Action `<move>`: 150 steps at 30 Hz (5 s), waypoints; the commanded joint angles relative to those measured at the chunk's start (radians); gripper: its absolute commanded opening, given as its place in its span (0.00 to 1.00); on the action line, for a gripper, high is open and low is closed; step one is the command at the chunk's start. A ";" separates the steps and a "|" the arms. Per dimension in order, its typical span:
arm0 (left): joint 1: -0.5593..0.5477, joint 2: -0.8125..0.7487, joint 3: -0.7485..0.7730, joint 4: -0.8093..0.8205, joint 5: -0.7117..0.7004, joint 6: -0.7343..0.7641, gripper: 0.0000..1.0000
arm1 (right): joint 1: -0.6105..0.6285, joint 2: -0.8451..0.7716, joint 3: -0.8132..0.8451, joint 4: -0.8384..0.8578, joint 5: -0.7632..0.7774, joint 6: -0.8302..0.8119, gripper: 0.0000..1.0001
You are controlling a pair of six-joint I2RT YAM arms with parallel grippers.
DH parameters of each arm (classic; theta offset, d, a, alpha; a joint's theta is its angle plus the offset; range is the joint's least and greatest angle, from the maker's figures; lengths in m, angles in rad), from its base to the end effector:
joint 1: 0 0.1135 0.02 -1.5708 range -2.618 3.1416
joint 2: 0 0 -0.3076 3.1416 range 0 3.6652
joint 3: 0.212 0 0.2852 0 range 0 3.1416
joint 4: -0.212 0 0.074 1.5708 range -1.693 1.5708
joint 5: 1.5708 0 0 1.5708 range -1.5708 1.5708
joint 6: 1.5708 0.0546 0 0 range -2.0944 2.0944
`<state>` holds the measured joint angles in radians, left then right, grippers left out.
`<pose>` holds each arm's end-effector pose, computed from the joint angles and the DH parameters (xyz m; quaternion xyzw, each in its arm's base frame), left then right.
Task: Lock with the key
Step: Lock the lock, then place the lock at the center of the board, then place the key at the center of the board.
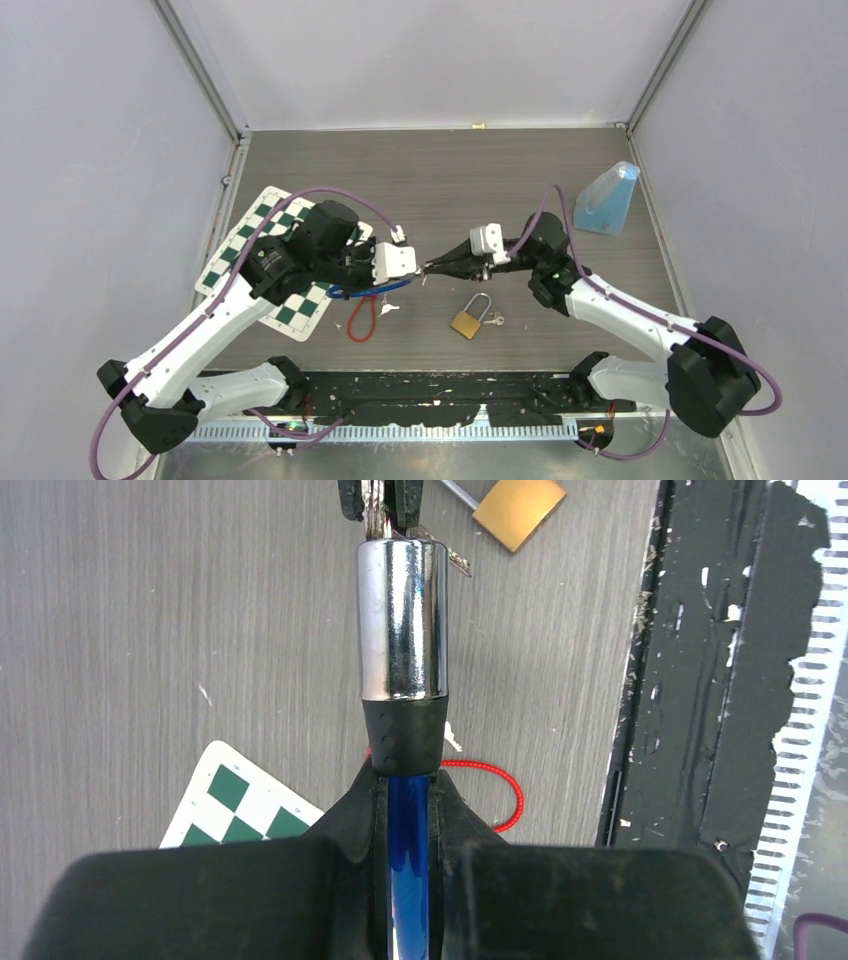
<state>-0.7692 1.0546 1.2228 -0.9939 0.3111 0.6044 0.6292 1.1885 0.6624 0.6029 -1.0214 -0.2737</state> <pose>0.1453 -0.1639 0.3943 0.6271 0.6758 -0.1734 0.3465 0.1979 0.2017 0.3186 -0.5813 0.3769 0.4401 0.5713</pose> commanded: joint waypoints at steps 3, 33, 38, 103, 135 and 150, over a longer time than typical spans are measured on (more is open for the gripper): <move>0.016 0.006 0.047 -0.057 0.042 0.012 0.00 | 0.007 -0.152 -0.107 0.062 0.189 -0.301 0.05; 0.075 0.010 0.010 0.131 -0.068 -0.062 0.00 | -0.192 -0.214 -0.063 0.008 0.297 -0.170 0.05; 0.089 -0.037 -0.013 0.396 -0.091 -0.237 0.00 | -0.194 -0.111 0.050 -0.111 0.603 0.231 0.05; 0.197 0.405 -0.418 1.069 -0.709 -1.461 0.12 | -0.224 0.245 0.122 -0.284 0.803 0.798 0.05; 0.175 0.273 -0.315 0.895 -0.704 -1.186 1.00 | -0.046 0.624 0.372 -0.543 1.073 0.677 0.16; 0.175 0.042 -0.170 0.308 -0.945 -1.137 0.99 | -0.025 0.441 0.366 -0.664 1.260 0.621 0.99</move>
<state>-0.5972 1.1732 1.0344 -0.5220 -0.5449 -0.5884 0.6022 1.7859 1.0225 -0.0124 0.1417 0.3721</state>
